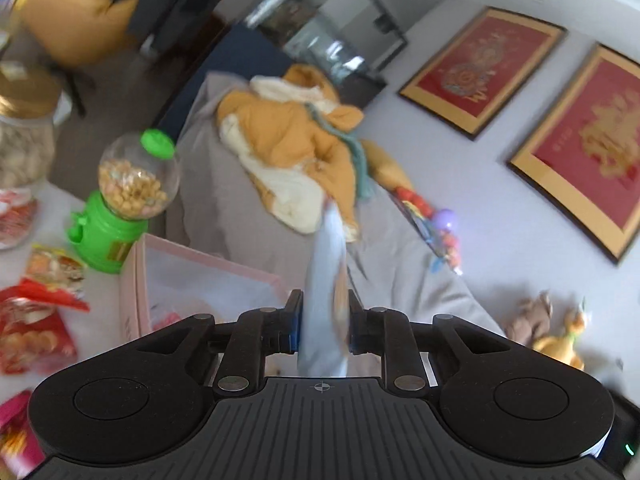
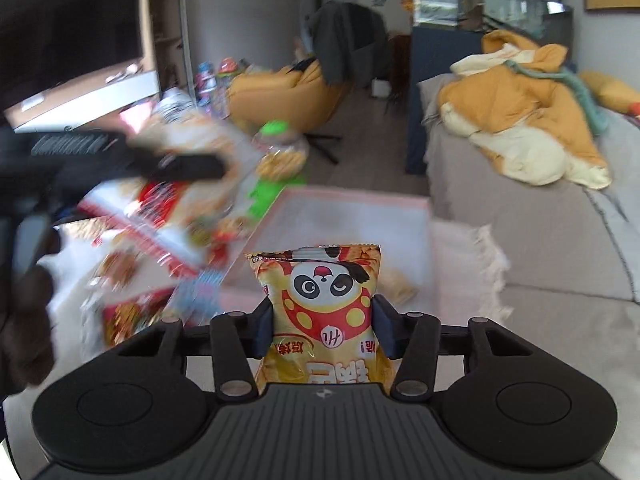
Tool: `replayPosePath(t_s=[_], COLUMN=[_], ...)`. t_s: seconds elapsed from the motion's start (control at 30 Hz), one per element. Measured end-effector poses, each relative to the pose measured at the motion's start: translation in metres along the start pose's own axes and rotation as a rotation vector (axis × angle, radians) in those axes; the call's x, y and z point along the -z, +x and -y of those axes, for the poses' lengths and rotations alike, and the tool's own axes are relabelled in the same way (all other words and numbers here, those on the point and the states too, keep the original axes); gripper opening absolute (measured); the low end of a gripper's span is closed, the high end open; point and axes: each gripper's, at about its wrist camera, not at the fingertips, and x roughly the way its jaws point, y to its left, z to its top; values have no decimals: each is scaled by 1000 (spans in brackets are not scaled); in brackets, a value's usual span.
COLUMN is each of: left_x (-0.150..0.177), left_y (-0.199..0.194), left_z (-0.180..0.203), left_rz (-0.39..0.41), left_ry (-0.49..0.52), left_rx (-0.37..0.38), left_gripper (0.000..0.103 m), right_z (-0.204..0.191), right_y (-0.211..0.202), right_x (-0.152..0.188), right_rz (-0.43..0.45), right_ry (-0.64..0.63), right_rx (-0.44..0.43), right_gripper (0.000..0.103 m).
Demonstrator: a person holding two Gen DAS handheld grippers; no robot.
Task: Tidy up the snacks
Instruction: 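Lower both bags into the pink box and open both grippers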
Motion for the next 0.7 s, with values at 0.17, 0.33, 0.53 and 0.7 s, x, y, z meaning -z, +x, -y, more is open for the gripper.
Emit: replayPosePath(t_s=[0.17,0.33,0.53,0.7], left_x=[10,29,66,102], left_y=[-20,-78,-138,-157], left_z=[-37,-48,-61,-53], left_rz=[79,130,47,-76], left_ry=[23,103,113,133], left_rx=[-159,-284,-520,-370], left_gripper=[23,23,23,23], right_z=[15,15,-22,-79], right_y=[10,49,109,120], right_x=[-11,-44,-75,-62], right_rz=[-8,-22,-93,-164], right_ry=[42,66,0,-19], right_rx=[51,83,146,-64], right_gripper=[49,49,56,59])
